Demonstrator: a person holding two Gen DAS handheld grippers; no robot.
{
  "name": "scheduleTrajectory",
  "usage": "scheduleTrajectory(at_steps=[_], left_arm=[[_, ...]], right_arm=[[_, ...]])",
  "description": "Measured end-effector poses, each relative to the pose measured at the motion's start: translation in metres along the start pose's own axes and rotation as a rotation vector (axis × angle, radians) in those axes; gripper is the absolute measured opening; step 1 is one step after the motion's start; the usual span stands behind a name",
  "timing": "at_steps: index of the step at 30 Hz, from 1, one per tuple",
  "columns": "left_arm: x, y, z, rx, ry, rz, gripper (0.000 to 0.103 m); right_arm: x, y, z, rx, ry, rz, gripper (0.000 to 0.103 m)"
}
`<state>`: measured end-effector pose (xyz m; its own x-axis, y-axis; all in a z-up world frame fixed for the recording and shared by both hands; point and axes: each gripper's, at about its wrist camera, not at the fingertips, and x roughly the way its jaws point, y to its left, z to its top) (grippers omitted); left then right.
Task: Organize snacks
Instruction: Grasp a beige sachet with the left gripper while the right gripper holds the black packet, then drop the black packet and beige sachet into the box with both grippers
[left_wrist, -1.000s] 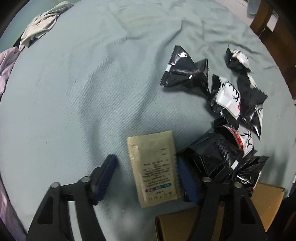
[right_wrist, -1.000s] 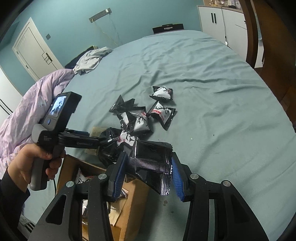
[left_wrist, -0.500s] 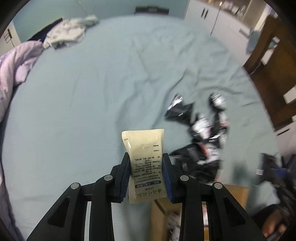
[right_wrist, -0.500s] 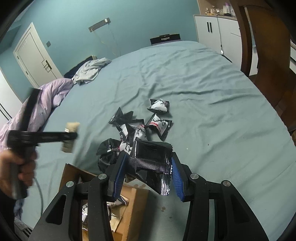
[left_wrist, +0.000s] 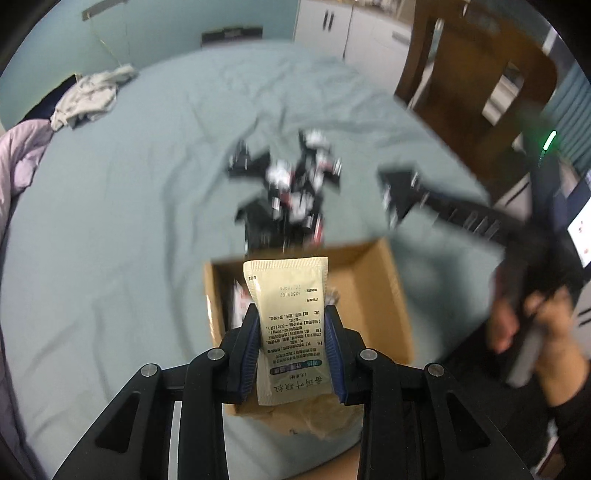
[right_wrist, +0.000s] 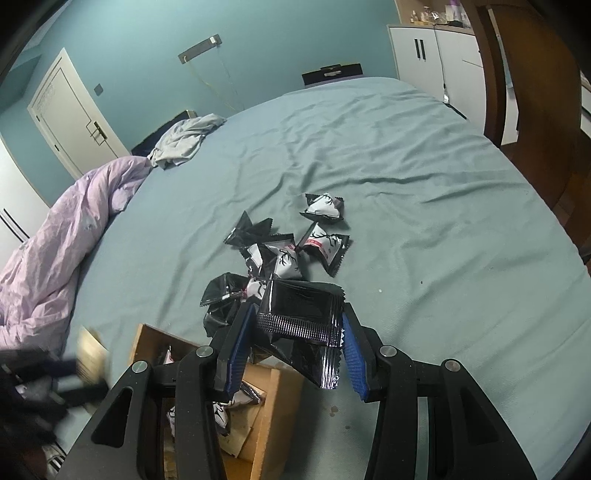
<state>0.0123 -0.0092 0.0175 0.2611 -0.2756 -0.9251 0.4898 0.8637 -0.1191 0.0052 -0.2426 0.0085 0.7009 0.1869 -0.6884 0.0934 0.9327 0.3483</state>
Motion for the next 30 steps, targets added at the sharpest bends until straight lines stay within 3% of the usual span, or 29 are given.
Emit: scheduleTrajectory(at_steps=[5,8,12,18,23,27,30], left_arm=[[0.046,0.001,-0.009,-0.021,0.114,0.000,0.032],[0.055,-0.004,-0.010,-0.002,0.121,0.010,0.035],[0.059,0.000,-0.009,-0.012,0.122,0.038,0.048],[0.034,0.018,-0.001,-0.082,0.047,0.028,0.059],[0.012,0.040,0.007,-0.113,-0.034,0.179,0.064],[0.008,0.060,0.008,-0.150,-0.044,0.233,0.064],[0.009,0.070,0.009,-0.194,-0.038,0.208,0.064]], right_arm=[[0.003,0.005,0.000,-0.028,-0.001,-0.026,0.044],[0.005,0.007,0.000,-0.034,0.001,-0.031,0.044],[0.007,0.006,0.001,-0.029,0.006,-0.027,0.044],[0.007,0.006,0.001,-0.034,0.008,-0.017,0.044],[0.005,0.015,-0.004,-0.077,0.027,0.041,0.044],[0.010,0.039,-0.015,-0.181,0.091,0.143,0.044],[0.018,0.066,-0.031,-0.340,0.130,0.118,0.044]])
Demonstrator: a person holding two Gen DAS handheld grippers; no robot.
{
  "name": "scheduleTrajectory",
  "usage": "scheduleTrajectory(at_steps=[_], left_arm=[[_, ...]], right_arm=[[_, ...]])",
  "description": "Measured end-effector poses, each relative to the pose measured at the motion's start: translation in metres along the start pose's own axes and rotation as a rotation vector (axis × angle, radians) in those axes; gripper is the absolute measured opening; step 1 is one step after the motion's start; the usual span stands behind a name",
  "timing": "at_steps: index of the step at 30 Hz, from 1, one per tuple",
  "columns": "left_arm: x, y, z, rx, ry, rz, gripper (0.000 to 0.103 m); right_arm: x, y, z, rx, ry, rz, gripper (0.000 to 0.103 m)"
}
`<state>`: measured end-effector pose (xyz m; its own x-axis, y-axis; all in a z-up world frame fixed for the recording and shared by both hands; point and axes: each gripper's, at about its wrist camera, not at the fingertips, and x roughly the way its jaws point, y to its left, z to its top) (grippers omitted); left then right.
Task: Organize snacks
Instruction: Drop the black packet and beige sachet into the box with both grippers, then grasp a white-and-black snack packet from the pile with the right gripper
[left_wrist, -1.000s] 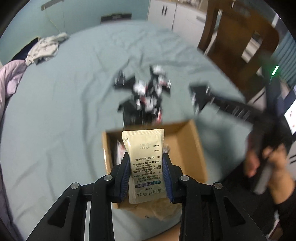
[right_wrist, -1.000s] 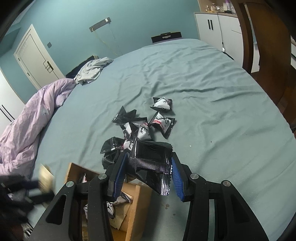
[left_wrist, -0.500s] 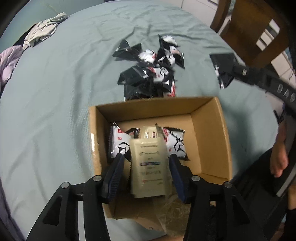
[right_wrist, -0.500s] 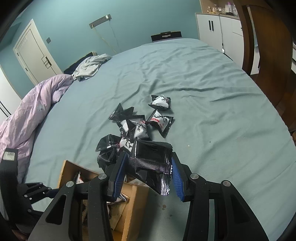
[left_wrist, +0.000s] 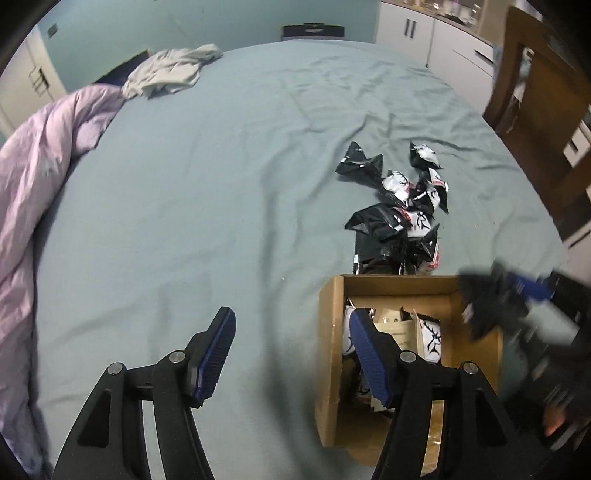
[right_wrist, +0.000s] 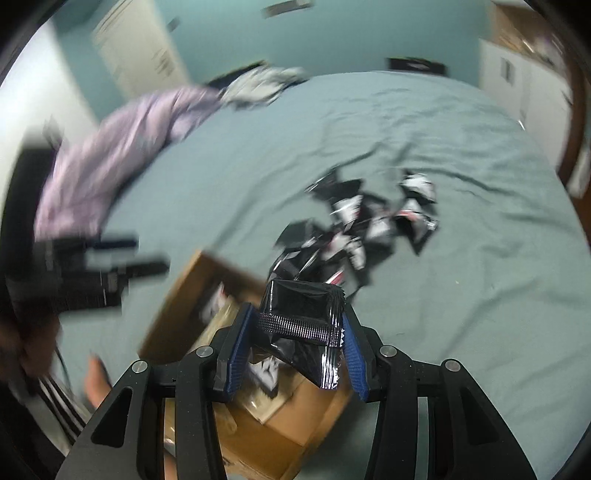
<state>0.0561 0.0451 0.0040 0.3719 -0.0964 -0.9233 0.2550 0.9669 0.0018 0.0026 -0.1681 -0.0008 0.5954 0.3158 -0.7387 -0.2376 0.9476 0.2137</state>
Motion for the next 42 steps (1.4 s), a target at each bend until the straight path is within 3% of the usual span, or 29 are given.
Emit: scheduleTrajectory(at_steps=[4,10,12,14,17,19,20,22,26,31,34,42], left_arm=[[-0.002,0.004,0.001,-0.026,0.002,-0.014,0.065],[-0.003,0.003,-0.001,-0.021,-0.004,-0.015,0.065],[-0.003,0.003,-0.001,-0.022,-0.005,-0.014,0.065],[-0.004,0.004,-0.001,-0.026,-0.006,-0.016,0.065],[-0.006,0.005,-0.002,-0.034,-0.012,-0.020,0.067],[-0.007,0.005,-0.002,-0.038,-0.015,-0.020,0.067],[-0.007,0.005,-0.002,-0.040,-0.014,-0.021,0.067],[-0.007,0.005,-0.003,-0.041,-0.013,-0.020,0.067],[-0.007,0.005,-0.003,-0.043,-0.013,-0.022,0.067],[-0.007,0.006,-0.004,-0.049,-0.011,-0.025,0.067],[-0.007,0.006,-0.003,-0.057,-0.011,-0.029,0.067],[-0.006,0.004,0.001,-0.063,-0.012,-0.040,0.067]], right_arm=[[0.018,0.035,-0.006,-0.157,0.081,0.032,0.044],[0.047,0.044,-0.011,-0.205,0.253,0.063,0.045],[0.050,0.043,-0.009,-0.195,0.271,0.067,0.047],[0.051,0.040,-0.007,-0.173,0.278,0.088,0.048],[0.047,0.024,0.000,-0.070,0.274,0.196,0.048],[0.037,0.008,0.006,0.031,0.233,0.287,0.058],[0.031,-0.001,0.011,0.083,0.202,0.312,0.069],[0.017,-0.023,0.009,0.162,0.132,0.326,0.074],[-0.005,-0.057,0.010,0.279,0.018,0.248,0.075],[-0.029,-0.085,0.003,0.390,-0.088,0.069,0.075],[-0.024,-0.094,0.000,0.429,-0.058,0.004,0.075],[0.014,-0.109,0.025,0.485,0.053,0.008,0.075]])
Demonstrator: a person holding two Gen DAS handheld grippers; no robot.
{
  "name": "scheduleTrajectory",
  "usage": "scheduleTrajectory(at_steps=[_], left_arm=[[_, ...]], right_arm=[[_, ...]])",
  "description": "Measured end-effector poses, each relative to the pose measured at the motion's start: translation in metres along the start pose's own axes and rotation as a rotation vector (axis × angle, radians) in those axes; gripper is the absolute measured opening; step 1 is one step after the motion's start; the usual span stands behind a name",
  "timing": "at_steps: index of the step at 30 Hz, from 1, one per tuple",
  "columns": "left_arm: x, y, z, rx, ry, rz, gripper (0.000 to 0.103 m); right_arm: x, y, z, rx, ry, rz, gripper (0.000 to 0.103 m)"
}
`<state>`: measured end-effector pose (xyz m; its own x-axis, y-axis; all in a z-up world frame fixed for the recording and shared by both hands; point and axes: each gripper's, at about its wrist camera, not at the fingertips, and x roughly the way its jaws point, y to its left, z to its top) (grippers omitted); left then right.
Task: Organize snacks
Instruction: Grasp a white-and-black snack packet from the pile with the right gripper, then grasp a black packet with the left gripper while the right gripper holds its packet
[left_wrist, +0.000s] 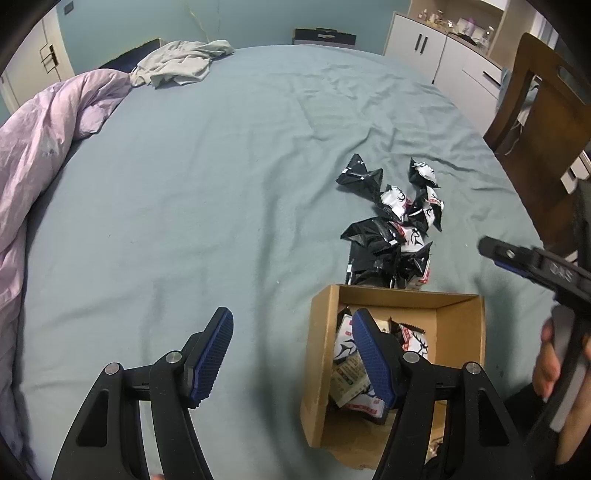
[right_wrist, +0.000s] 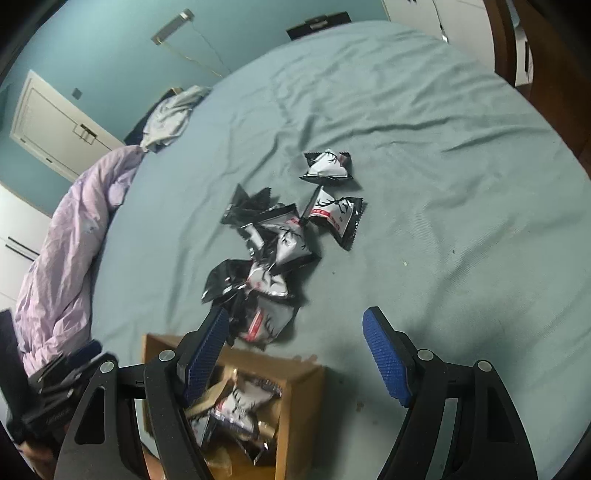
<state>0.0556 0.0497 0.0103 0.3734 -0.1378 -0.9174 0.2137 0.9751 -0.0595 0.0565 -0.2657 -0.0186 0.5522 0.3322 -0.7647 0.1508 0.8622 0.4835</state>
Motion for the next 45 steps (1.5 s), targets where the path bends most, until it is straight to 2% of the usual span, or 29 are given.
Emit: scheduleTrajectory(at_steps=[7,11,17,19,20,21,22,27,32,34,37,39,43,45], left_arm=[[0.009,-0.008,0.006,0.015,0.017,-0.009,0.067],[0.015,-0.013,0.009,0.026,0.022,-0.016,0.067],[0.026,-0.014,0.015,-0.016,0.061,-0.110,0.067],[0.028,-0.014,0.018,-0.026,0.060,-0.123,0.068],[0.029,-0.015,0.018,-0.026,0.058,-0.130,0.068],[0.030,-0.017,0.019,-0.025,0.057,-0.135,0.068],[0.031,-0.019,0.020,-0.019,0.055,-0.139,0.068],[0.034,-0.035,0.030,0.052,0.046,-0.162,0.071],[0.050,-0.054,0.047,0.095,0.054,-0.103,0.074],[0.058,-0.060,0.054,0.094,0.073,-0.099,0.077],[0.073,-0.066,0.064,0.078,0.108,-0.118,0.081],[0.086,-0.068,0.071,0.047,0.144,-0.151,0.081],[0.112,-0.069,0.082,-0.021,0.208,-0.150,0.081],[0.123,-0.070,0.085,-0.046,0.229,-0.139,0.081]], right_arm=[[0.035,0.017,0.037,-0.058,0.010,-0.062,0.075],[0.073,0.027,0.051,-0.078,0.072,-0.053,0.075],[0.110,0.024,0.064,-0.052,0.128,-0.015,0.074],[0.117,0.018,0.068,-0.029,0.140,0.010,0.065],[0.119,0.015,0.068,-0.022,0.146,0.017,0.050],[0.122,0.012,0.069,-0.010,0.154,0.029,0.045],[0.120,0.009,0.068,0.002,0.146,0.040,0.044],[0.082,0.005,0.063,0.045,0.048,0.124,0.041],[0.014,0.012,0.047,0.006,-0.067,0.181,0.041],[-0.016,0.015,0.034,-0.041,-0.129,0.159,0.041],[-0.057,0.021,-0.004,-0.179,-0.298,0.028,0.041],[-0.072,0.018,-0.031,-0.217,-0.349,0.010,0.041],[-0.087,0.026,-0.079,-0.310,-0.384,-0.031,0.041],[-0.092,0.033,-0.092,-0.347,-0.392,-0.014,0.041]])
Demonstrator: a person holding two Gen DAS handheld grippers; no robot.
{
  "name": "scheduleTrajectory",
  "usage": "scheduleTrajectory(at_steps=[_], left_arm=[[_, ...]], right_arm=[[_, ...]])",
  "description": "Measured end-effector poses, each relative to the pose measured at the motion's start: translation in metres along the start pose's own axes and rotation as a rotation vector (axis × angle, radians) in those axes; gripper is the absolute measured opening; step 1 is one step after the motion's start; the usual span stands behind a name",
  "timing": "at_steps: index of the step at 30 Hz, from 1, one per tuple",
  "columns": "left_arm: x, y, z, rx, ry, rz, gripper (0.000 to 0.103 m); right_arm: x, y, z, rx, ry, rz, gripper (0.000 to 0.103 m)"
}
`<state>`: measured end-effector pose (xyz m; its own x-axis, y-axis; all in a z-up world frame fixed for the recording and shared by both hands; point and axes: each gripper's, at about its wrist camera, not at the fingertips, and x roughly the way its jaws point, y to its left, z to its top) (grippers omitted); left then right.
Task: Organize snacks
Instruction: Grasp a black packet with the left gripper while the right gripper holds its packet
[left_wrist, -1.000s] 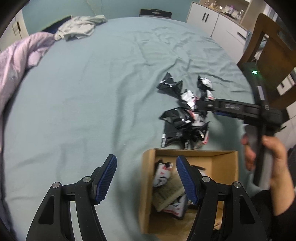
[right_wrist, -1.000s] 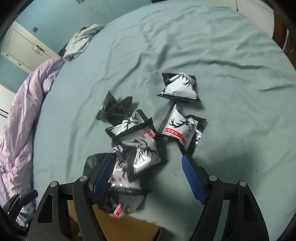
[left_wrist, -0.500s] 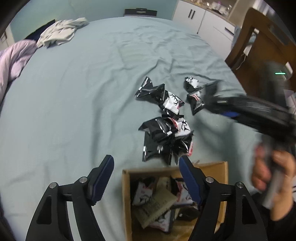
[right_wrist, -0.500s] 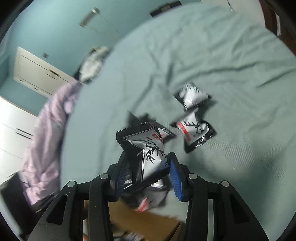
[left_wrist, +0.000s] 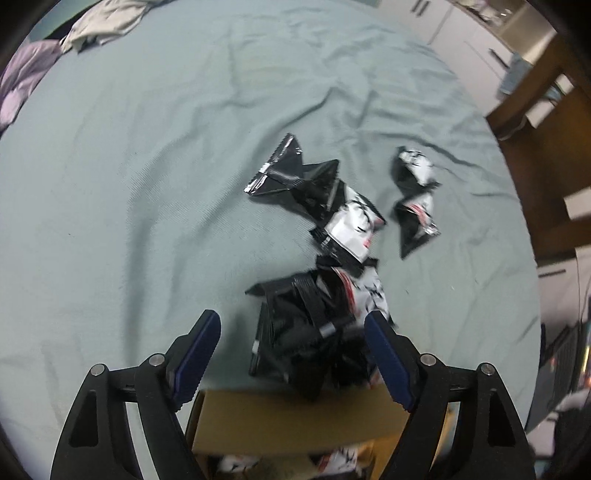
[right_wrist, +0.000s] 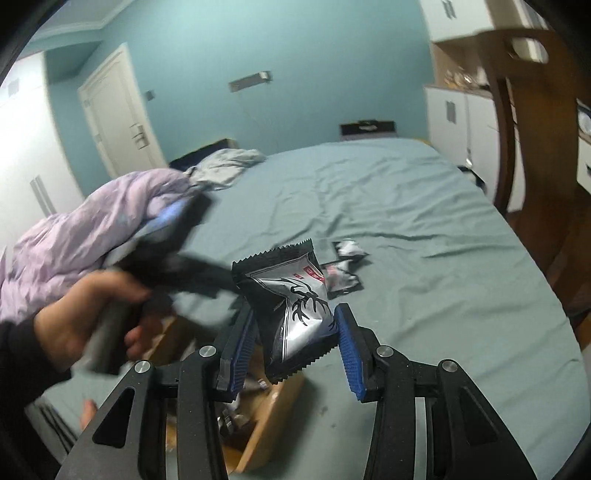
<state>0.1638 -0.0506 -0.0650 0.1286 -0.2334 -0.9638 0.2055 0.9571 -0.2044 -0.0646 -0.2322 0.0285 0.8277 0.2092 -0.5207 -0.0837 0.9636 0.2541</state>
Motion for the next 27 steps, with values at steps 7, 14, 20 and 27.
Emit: scheduleTrajectory(at_steps=[7,14,20,27], left_arm=[[0.034,0.009,0.003,-0.121,0.076,-0.084,0.063],[0.007,0.006,-0.006,-0.115,-0.010,-0.075,0.048],[-0.051,-0.005,-0.029,-0.034,-0.106,-0.061,0.048],[-0.111,-0.015,-0.085,0.136,-0.155,-0.052,0.048]], right_arm=[[0.013,-0.005,-0.005,-0.051,0.059,0.035,0.041],[0.023,-0.020,0.013,0.053,0.090,0.022,0.041],[0.016,-0.020,0.017,0.109,0.096,0.017,0.041],[0.009,-0.018,0.018,0.124,0.093,0.030,0.041]])
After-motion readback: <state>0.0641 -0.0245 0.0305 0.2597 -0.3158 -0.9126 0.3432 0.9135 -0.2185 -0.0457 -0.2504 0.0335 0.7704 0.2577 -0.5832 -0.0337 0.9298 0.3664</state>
